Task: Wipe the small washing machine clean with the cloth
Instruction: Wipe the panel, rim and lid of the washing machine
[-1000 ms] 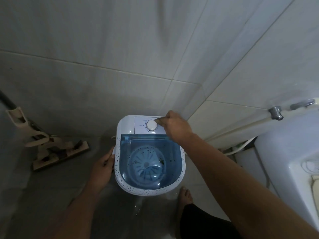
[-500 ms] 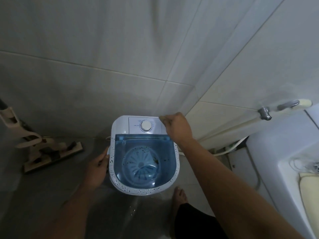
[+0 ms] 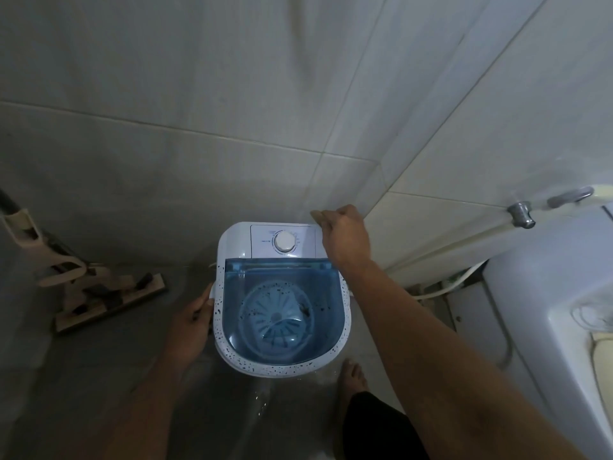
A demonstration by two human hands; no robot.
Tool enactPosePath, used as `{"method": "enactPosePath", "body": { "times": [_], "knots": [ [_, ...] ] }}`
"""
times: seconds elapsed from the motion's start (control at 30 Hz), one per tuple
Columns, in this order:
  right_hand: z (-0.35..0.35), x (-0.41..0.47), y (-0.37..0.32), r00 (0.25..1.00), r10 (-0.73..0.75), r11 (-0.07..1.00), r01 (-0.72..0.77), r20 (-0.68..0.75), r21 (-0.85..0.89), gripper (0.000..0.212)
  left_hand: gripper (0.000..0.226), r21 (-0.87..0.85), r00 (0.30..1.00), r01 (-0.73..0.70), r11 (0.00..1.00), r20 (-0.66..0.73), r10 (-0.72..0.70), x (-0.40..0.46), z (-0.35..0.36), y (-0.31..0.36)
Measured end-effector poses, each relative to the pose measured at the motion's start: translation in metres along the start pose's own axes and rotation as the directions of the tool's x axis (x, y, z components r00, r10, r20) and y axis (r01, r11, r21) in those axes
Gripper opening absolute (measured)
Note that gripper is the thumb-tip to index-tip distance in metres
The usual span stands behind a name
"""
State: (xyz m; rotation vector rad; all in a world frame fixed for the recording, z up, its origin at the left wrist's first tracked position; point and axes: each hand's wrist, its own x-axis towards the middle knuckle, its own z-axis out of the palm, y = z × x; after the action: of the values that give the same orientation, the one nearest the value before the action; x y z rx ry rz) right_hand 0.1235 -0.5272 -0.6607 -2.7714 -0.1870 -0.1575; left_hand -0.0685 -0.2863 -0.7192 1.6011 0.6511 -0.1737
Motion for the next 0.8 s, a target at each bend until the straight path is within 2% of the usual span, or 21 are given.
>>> {"method": "enactPosePath", "body": {
  "times": [0.17, 0.27, 0.43, 0.53, 0.63, 0.7, 0.77, 0.8],
  "knots": [
    [0.019, -0.027, 0.01, 0.996, -0.074, 0.996, 0.071, 0.048, 0.057, 0.026, 0.038, -0.019, 1.0, 0.002, 1.0, 0.009, -0.002, 0.003, 0.001, -0.003],
    [0.021, -0.061, 0.026, 0.99, -0.141, 0.988, 0.14, 0.019, 0.069, 0.028, 0.036, 0.012, 1.0, 0.0, 1.0, 0.004, 0.0, 0.002, 0.0, -0.002],
    [0.009, -0.045, 0.005, 1.0, -0.004, 0.982, 0.005, -0.004, 0.189, 0.028, 0.037, 0.024, 1.0, -0.012, 1.0, -0.007, 0.012, -0.002, 0.002, 0.002],
    [0.013, -0.031, -0.028, 0.99, -0.125, 0.96, 0.136, -0.062, 0.245, 0.029, 0.039, 0.025, 1.0, -0.011, 1.0, -0.014, 0.011, -0.003, 0.001, 0.002],
    [0.018, -0.036, -0.038, 0.973, -0.231, 0.96, 0.222, 0.031, 0.173, 0.028, 0.038, 0.001, 1.0, 0.001, 1.0, -0.023, -0.001, -0.002, 0.001, 0.0],
    [0.018, -0.032, -0.027, 0.993, -0.116, 0.973, 0.107, 0.031, 0.203, 0.029, 0.037, -0.017, 1.0, 0.01, 1.0, -0.015, -0.011, -0.003, 0.003, 0.003],
    [0.015, -0.026, -0.013, 0.999, 0.038, 0.967, -0.033, -0.018, 0.251, 0.031, 0.037, -0.032, 1.0, 0.018, 0.999, -0.011, -0.018, -0.003, 0.004, 0.003],
    [0.014, -0.023, -0.009, 0.996, 0.073, 0.963, -0.056, -0.054, 0.264, 0.031, 0.037, -0.037, 1.0, 0.02, 0.999, -0.018, -0.021, -0.003, 0.004, 0.003]
  ]
}}
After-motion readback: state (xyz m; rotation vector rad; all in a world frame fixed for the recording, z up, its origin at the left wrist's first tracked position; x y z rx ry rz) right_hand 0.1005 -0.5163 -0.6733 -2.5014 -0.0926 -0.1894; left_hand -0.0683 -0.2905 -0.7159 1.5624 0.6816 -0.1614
